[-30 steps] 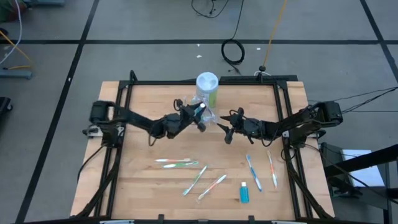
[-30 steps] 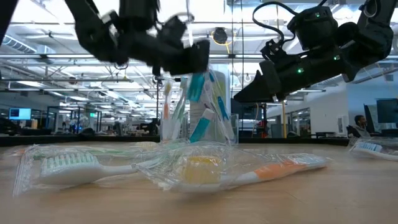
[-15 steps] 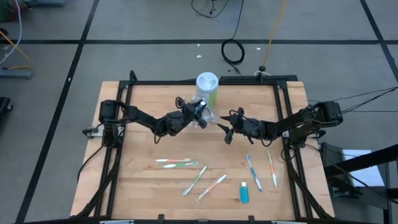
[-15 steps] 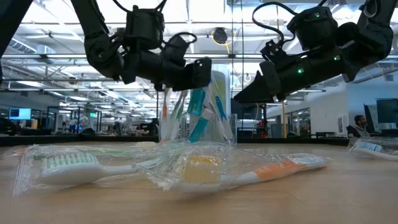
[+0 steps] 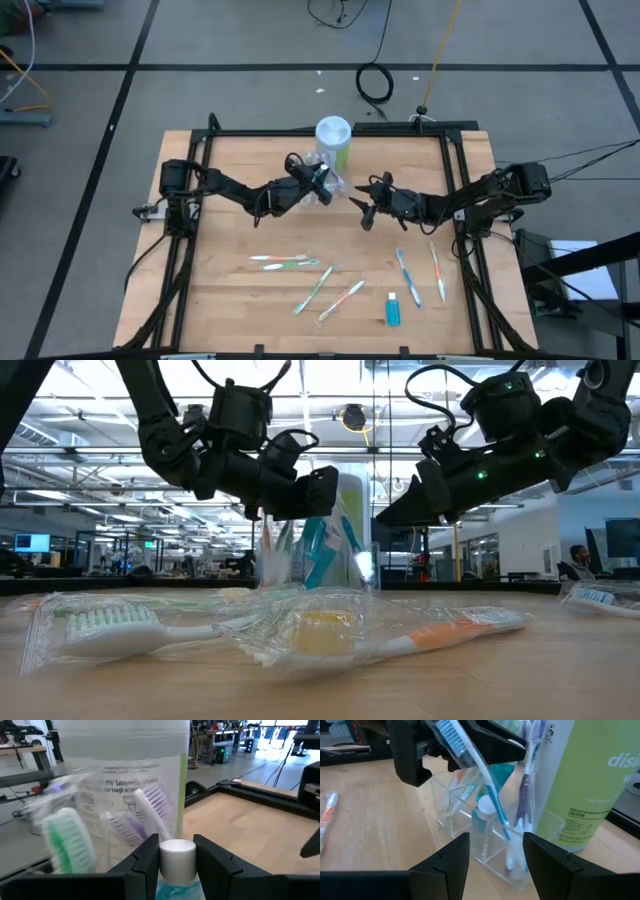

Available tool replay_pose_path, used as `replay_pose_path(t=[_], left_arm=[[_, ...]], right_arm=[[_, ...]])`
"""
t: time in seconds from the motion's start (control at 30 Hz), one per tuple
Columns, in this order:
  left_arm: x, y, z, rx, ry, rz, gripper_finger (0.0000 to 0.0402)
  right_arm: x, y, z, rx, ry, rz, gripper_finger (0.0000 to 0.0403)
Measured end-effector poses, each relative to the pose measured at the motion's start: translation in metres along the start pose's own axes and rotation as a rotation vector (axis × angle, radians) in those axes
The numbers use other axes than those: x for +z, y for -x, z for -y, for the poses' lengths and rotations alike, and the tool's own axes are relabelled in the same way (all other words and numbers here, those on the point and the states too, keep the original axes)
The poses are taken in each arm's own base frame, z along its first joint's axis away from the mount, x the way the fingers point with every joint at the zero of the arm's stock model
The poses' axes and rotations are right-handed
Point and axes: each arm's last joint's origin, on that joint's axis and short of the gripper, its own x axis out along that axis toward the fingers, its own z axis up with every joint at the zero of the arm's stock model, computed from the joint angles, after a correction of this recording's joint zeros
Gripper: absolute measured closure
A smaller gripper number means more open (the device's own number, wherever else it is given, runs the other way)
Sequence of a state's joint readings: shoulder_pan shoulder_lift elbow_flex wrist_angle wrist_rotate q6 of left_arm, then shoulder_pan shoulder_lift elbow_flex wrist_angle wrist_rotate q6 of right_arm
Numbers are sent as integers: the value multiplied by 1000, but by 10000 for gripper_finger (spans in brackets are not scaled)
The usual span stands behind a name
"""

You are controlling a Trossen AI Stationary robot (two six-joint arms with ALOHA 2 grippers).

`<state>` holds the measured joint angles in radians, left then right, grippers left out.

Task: Pick & Place toothbrushing station
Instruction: Put the left mouthwash bottle into the transparent organizer

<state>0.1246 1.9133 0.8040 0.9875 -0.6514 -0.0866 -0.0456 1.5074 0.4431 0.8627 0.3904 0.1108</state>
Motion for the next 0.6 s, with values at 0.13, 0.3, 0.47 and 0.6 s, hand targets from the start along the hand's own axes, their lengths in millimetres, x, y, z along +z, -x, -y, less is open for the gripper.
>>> replay_pose_path(t=[0.13,0.3,0.47,0.6], left_arm=[[0,0,1,-9,-39,0,289],[0,1,2,-58,-68,-2,288],[0,1,2,-60,-108,-1,287],[0,1,2,-60,-109,1,261]], right_arm=[[0,0,0,0,0,0,224],[0,0,0,0,0,0,224],[0,0,0,0,0,0,224],[0,0,0,0,0,0,224]])
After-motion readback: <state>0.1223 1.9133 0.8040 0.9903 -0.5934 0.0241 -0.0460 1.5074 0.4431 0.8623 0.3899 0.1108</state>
